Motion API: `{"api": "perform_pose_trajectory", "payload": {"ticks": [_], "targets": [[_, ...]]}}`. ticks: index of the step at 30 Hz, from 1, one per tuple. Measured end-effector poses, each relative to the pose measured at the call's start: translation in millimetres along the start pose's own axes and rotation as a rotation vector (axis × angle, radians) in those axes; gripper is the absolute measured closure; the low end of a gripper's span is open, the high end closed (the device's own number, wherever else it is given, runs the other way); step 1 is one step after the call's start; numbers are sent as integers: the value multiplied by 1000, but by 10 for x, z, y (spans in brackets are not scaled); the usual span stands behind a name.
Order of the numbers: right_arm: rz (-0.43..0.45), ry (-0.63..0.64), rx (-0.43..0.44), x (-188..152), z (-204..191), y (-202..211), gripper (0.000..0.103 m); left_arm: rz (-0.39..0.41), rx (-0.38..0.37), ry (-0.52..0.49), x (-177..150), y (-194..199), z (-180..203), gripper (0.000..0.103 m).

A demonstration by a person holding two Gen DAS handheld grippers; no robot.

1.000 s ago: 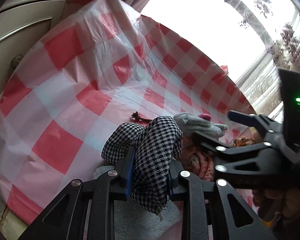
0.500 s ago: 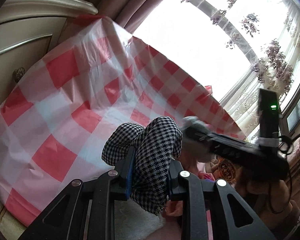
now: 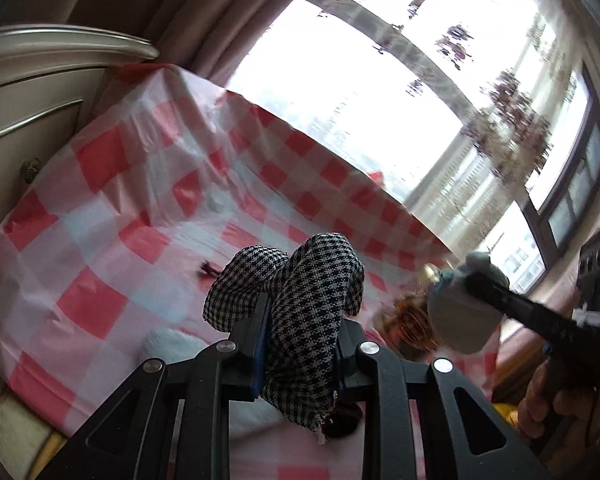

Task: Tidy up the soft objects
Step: 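Carry the cloth and plush toy to the box and release them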

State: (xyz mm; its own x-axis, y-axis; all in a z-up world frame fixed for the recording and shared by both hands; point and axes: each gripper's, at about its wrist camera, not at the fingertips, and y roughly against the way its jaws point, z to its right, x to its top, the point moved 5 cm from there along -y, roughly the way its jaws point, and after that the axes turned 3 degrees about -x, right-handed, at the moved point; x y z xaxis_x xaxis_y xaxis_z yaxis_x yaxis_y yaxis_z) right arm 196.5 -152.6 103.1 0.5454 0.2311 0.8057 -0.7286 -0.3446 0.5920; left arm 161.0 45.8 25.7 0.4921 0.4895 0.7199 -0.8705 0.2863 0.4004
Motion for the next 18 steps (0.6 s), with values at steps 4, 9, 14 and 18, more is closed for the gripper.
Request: {"api": "perform_pose_trajectory", "payload": {"ticks": [4, 9, 14, 18], "targets": [[-14, -51, -34, -351, 268, 343, 61, -54, -55, -36, -220, 63, 304, 77], [-71, -135, -107, -914, 715, 739, 61, -152, -143, -85, -573, 105, 757, 77], [-133, -264, -199, -1490, 1203, 1024, 61, -286, -240, -134, -1040, 93, 1259, 77], [-181, -372, -275, -1948, 1575, 1244, 61, -385, -303, -190, -1410, 100, 1650, 77]]}}
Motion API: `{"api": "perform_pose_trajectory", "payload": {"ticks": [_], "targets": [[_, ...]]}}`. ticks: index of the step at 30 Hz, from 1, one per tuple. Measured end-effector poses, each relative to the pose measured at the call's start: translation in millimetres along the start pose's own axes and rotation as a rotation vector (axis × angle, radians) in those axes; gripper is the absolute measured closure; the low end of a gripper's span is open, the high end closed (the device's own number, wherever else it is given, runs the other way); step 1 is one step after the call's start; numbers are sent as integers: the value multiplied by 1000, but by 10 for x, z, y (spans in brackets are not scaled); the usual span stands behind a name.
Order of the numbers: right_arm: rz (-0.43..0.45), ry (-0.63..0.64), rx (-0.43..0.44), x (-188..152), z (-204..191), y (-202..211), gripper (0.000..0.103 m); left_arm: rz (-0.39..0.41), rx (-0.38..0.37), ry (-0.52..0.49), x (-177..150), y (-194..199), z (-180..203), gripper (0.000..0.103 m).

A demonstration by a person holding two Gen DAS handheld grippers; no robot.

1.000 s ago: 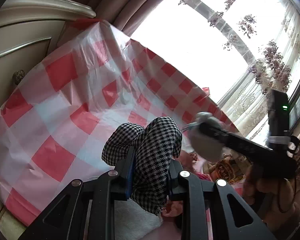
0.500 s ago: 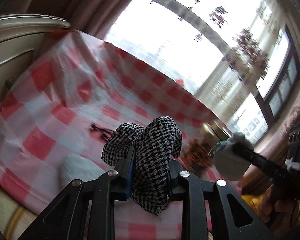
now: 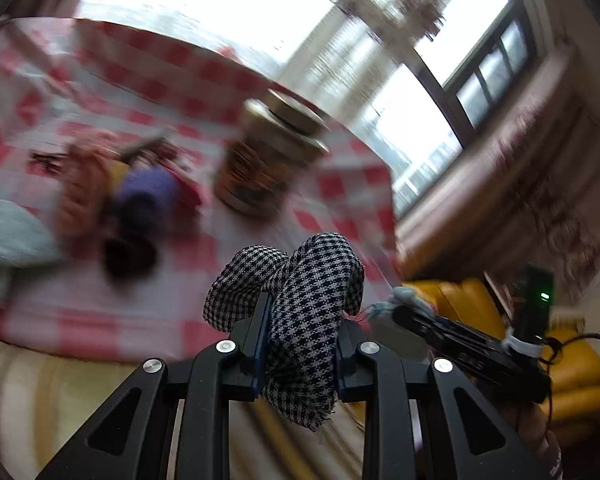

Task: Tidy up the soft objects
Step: 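Carry the cloth and plush toy to the box and release them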

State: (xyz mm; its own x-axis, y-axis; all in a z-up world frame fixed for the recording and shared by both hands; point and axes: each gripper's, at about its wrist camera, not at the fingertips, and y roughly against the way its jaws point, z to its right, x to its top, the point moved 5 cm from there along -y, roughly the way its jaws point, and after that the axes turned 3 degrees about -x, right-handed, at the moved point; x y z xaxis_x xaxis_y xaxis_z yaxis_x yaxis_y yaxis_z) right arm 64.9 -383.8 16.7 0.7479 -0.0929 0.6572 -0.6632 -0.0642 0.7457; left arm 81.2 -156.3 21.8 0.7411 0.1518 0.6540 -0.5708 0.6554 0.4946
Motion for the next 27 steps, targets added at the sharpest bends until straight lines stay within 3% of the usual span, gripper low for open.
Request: {"api": "perform_pose_trajectory", "payload": {"ticks": [5, 10, 13, 14, 15, 16, 17, 27], "targets": [[-33, -73, -113, -265, 495, 28, 61, -101, -52, -61, -285, -233, 436, 77], [-34, -139, -165, -398, 828, 124, 60, -174, -98, -111, -476, -389, 777, 77], [-24, -162, -188, -416, 945, 189, 50, -214, -134, -138, -564, -494, 964, 76], [-22, -178, -205, -425, 1001, 212, 36, -230, -148, -148, -599, -536, 1020, 67], [-22, -183, -212, -400, 1021, 191, 31, -261, -165, -161, -650, -583, 1089, 61], [-13, -192, -221, -400, 1047, 220, 25, -269, -162, -167, -666, -609, 1110, 49], [-7, -196, -225, -389, 1065, 229, 24, -268, -156, -173, -667, -622, 1120, 45], [-31, -185, -169, -421, 953, 163, 24, -235, -107, -158, -590, -536, 971, 45]]}}
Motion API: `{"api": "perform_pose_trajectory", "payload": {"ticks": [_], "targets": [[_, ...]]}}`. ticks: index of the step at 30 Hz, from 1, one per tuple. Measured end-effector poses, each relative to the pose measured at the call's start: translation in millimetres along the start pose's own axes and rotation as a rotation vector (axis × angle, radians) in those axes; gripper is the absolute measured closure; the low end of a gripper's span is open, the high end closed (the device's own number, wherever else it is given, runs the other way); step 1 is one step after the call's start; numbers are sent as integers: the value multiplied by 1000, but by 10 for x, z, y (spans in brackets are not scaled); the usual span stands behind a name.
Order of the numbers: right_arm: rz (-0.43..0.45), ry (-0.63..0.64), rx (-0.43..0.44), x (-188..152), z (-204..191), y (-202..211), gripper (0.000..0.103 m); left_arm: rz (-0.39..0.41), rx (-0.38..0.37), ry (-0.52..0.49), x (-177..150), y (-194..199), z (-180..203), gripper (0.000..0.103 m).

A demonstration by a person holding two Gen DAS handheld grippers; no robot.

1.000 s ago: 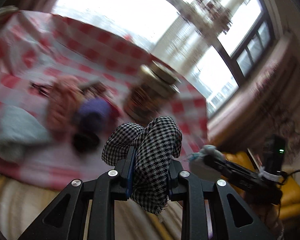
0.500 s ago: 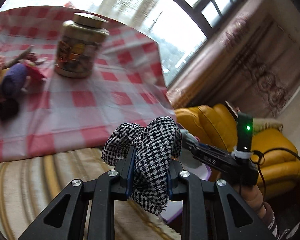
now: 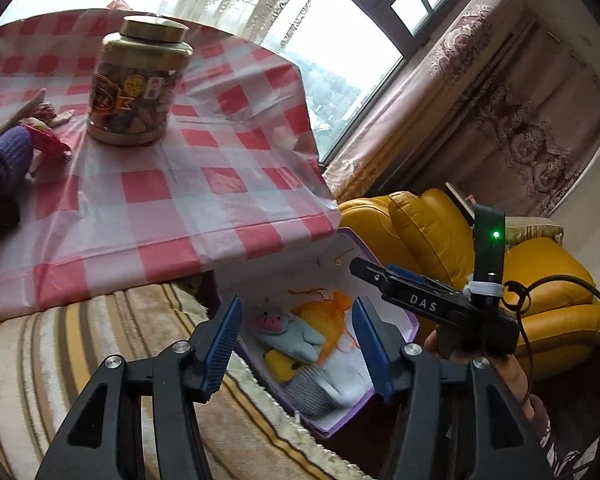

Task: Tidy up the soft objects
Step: 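Carry the cloth and plush toy to the box and release them, then grasp the grey-blue towel with the left tool while the right tool grasps the brown cloth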

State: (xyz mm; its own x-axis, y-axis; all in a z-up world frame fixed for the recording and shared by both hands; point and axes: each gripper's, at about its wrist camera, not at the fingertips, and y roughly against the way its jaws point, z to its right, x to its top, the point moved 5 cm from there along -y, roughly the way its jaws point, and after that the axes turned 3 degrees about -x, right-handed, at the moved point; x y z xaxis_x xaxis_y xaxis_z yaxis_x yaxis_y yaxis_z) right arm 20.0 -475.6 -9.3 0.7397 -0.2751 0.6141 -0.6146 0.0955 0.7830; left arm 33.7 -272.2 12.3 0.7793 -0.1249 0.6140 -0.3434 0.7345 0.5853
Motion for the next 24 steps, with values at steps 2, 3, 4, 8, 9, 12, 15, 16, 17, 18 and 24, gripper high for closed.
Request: {"api": "perform_pose_trajectory", "payload": {"ticks": [2, 3, 4, 8, 9, 12, 15, 16, 17, 18, 24], "targets": [[-3, 10, 11, -9, -53, -5, 24, 14, 17, 1, 14, 44, -44, 45], [-5, 14, 14, -12, -78, -7, 24, 18, 23, 1, 19, 63, -60, 45], [-7, 18, 15, -16, -94, -8, 24, 25, 34, 1, 28, 94, -92, 45], [-17, 40, 17, -22, -188, -24, 24, 47, 52, 17, 64, 198, -214, 45], [-20, 47, 13, -26, -222, -22, 24, 52, 64, 21, 73, 224, -254, 45], [-26, 72, 21, -36, -340, -39, 24, 78, 102, 45, 108, 359, -434, 45], [-38, 82, 42, -43, -455, -68, 24, 108, 135, 81, 135, 508, -640, 45], [-42, 85, 51, -46, -493, -78, 24, 120, 150, 93, 148, 565, -719, 45], [-47, 90, 62, -47, -549, -92, 24, 128, 161, 104, 154, 611, -776, 45], [-50, 94, 67, -50, -586, -98, 24, 140, 174, 122, 163, 673, -860, 45], [-72, 133, 101, -58, -890, -159, 24, 226, 294, 268, 157, 1139, -1529, 45]]}}
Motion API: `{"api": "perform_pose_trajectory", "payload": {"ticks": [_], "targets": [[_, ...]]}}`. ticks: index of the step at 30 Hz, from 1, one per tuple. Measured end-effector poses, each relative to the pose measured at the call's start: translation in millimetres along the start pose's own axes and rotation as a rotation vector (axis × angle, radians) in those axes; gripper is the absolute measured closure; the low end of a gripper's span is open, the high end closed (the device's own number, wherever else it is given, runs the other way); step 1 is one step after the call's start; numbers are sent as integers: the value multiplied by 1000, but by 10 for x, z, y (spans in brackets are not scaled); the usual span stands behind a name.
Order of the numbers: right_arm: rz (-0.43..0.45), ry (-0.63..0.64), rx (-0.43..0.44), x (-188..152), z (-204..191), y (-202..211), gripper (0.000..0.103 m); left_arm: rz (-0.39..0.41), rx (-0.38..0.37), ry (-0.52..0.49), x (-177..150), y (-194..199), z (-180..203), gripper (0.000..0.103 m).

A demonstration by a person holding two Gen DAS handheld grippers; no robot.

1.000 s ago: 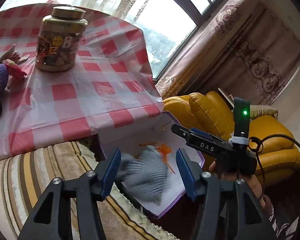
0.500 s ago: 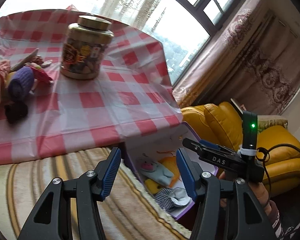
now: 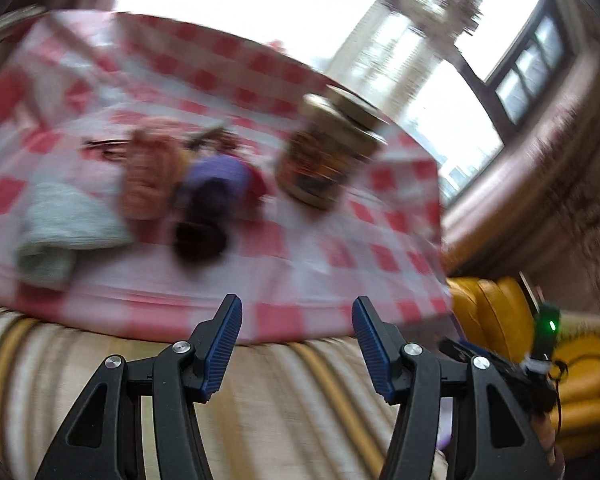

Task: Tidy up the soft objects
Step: 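Grasp the grey-blue towel with the left tool while the right tool grasps the brown cloth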

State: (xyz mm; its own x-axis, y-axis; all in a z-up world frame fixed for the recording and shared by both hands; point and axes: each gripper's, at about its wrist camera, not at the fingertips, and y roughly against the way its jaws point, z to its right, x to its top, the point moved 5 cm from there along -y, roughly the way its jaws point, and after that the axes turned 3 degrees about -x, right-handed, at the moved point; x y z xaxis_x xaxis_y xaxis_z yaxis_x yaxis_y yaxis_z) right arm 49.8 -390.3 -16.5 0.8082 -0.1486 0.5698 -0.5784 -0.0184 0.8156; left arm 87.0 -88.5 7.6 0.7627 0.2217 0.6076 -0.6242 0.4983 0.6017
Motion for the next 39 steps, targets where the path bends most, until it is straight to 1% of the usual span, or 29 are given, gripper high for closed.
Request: {"api": "perform_pose_trajectory", "payload": {"ticks": [6, 7, 10, 12, 15, 17, 19, 21, 23, 26, 27, 28, 29, 30, 32, 35, 37, 39], "targets": [[-17, 39, 29, 86, -284, -79, 24, 48, 116, 113, 192, 172, -593, 45], [-19, 44, 35, 103, -330, -88, 24, 54, 148, 135, 230, 199, -713, 45], [-24, 73, 58, 164, -498, -121, 23, 59, 219, 196, 289, 239, -964, 44], [-26, 91, 74, 203, -617, -150, 21, 65, 254, 239, 342, 261, -1136, 42], [-30, 114, 99, 258, -792, -187, 21, 70, 339, 286, 442, 279, -1411, 38], [-29, 130, 110, 291, -903, -205, 20, 73, 369, 312, 478, 293, -1539, 37], [-30, 152, 121, 323, -1026, -228, 18, 56, 407, 336, 525, 245, -1691, 35], [-33, 175, 136, 350, -1166, -256, 17, 37, 414, 350, 544, 190, -1779, 35], [-39, 199, 150, 376, -1303, -296, 16, 0, 422, 355, 541, 74, -1845, 35], [-52, 231, 167, 405, -1498, -378, 14, -29, 424, 328, 524, -69, -1842, 37], [-57, 244, 174, 410, -1561, -410, 14, -41, 415, 321, 512, -108, -1839, 40], [-60, 255, 179, 411, -1614, -431, 14, -46, 405, 315, 505, -137, -1820, 50], [-65, 272, 186, 419, -1699, -468, 14, -52, 399, 308, 495, -161, -1806, 53], [-70, 284, 191, 426, -1776, -498, 14, -51, 398, 304, 494, -168, -1801, 53], [-79, 302, 198, 436, -1876, -554, 14, -45, 384, 290, 492, -180, -1774, 64], [-89, 335, 210, 463, -2072, -636, 14, -37, 390, 260, 488, -187, -1728, 72], [-89, 364, 212, 482, -2203, -683, 14, -30, 386, 243, 467, -166, -1676, 74], [-94, 388, 218, 505, -2326, -743, 14, -27, 372, 248, 473, -162, -1685, 76]]}}
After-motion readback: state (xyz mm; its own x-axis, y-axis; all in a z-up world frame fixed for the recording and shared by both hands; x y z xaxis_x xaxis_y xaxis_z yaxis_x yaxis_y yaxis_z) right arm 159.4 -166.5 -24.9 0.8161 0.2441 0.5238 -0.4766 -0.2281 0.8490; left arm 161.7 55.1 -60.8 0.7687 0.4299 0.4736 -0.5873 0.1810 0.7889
